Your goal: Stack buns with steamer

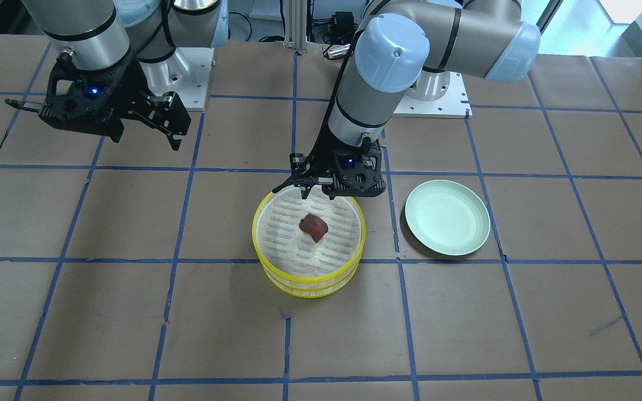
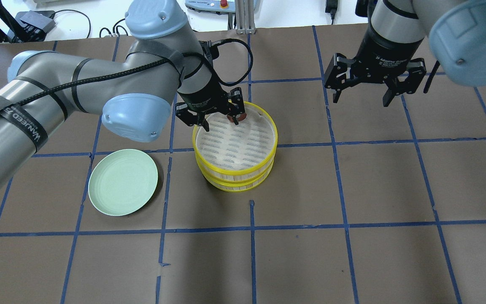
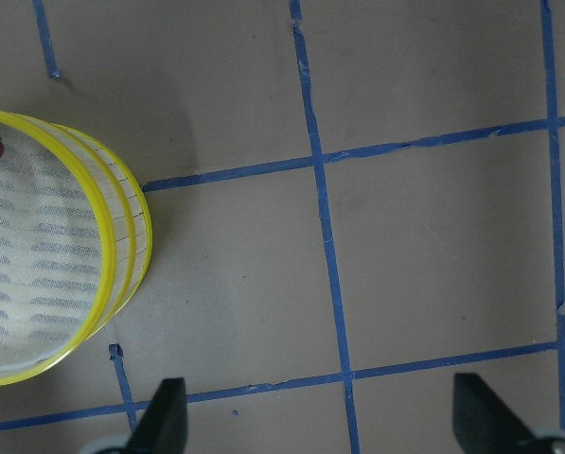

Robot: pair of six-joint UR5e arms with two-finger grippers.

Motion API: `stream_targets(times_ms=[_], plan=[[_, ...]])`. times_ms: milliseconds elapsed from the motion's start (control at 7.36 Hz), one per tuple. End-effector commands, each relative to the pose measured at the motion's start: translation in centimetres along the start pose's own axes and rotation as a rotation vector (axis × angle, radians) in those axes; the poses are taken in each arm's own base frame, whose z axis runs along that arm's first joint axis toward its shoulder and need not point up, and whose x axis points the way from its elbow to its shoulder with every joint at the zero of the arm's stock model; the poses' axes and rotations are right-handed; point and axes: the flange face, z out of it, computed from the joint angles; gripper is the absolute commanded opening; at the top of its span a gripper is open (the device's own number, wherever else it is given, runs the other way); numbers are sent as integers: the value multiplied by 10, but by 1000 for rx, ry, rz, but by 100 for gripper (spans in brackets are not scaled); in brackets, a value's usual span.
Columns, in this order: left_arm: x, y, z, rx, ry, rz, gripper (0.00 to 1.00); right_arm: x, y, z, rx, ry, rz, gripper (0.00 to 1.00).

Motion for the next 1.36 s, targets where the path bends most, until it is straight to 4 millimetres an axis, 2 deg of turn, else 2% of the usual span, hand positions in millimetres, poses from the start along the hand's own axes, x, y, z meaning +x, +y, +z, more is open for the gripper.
stream_targets(times_ms=[0, 136, 272, 407, 543, 679, 815, 1222], plan=[[-23, -8, -17, 56, -116, 105, 100, 0, 0, 0, 0, 0, -1, 100], [-49, -21, -31, 46, -126, 99, 100, 0, 0, 0, 0, 0, -1, 100], [-87, -26, -59, 47, -128, 128, 100, 0, 0, -1, 1, 0, -1, 100], [-123, -20, -98, 47, -133, 171, 100, 0, 0, -1, 1, 0, -1, 100], [-158, -8, -140, 2, -137, 130, 100, 1, -1, -1, 3, -1, 2, 100], [-174, -4, -168, -37, -141, 90, 100, 0, -1, -3, 8, -5, 1, 100], [-174, -8, -182, -28, -142, 88, 100, 0, -1, -2, 7, -5, 1, 100], [-173, -6, -178, -38, -138, 88, 100, 0, 0, -1, 4, -2, -1, 100]])
